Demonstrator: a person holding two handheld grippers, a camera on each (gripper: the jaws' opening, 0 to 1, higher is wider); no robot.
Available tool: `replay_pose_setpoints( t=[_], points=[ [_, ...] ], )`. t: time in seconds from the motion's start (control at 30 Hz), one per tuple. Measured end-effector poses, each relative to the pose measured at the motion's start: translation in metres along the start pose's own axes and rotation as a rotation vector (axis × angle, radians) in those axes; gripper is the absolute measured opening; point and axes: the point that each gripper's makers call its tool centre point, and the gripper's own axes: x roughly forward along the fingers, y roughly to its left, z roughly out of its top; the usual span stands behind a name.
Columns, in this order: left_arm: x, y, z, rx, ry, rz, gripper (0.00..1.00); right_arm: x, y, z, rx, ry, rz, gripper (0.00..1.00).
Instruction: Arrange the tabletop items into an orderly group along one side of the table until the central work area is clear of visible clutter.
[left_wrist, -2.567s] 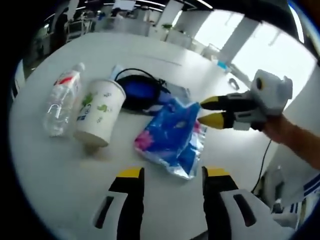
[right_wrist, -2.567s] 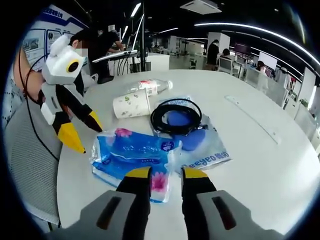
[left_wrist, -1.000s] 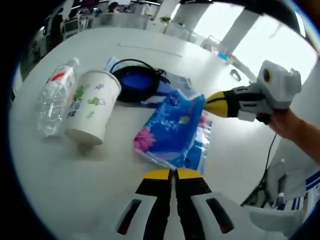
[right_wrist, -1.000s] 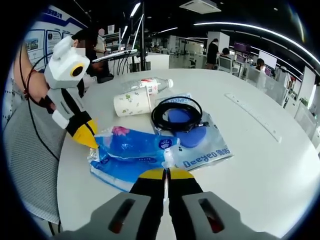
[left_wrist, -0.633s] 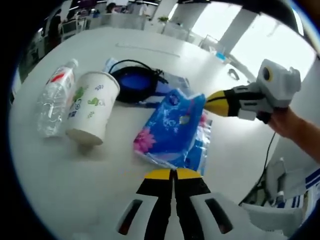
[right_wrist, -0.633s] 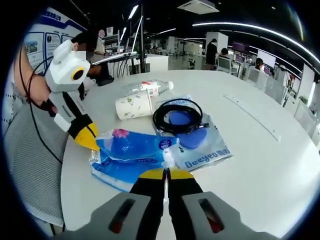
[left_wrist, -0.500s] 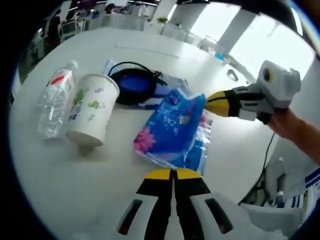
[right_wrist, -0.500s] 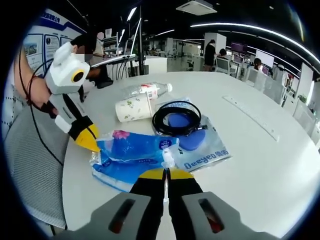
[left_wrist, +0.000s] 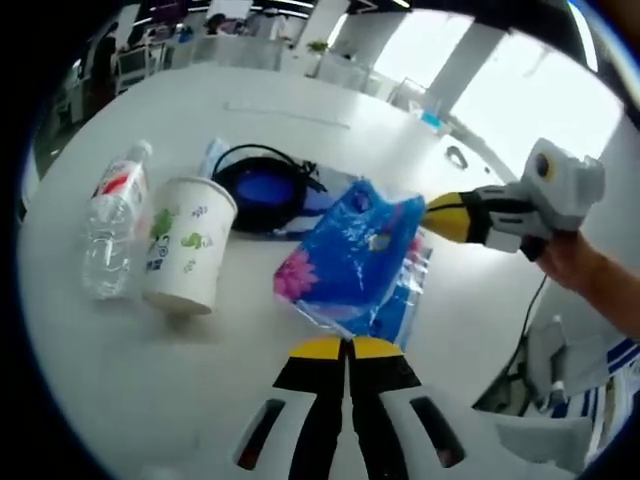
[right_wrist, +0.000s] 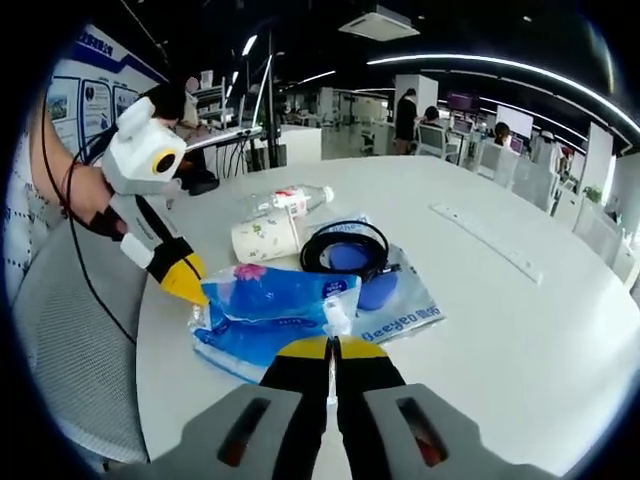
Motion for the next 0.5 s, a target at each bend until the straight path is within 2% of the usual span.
replay_pose_setpoints(
  t=[0.23,0.5],
  points=[
    [-0.004,-0.004,0.009,0.026,-0.003,-0.023,0.00,-0.013,-0.001,0.006,0.016,-0.017,-0.035,0.00],
    [-0.009,-0.012,0.028,0.090,-0.001,-0.054,0.00,-0.030,-0.005,0.014,0.053,-0.045,-0.087,0.00]
  ],
)
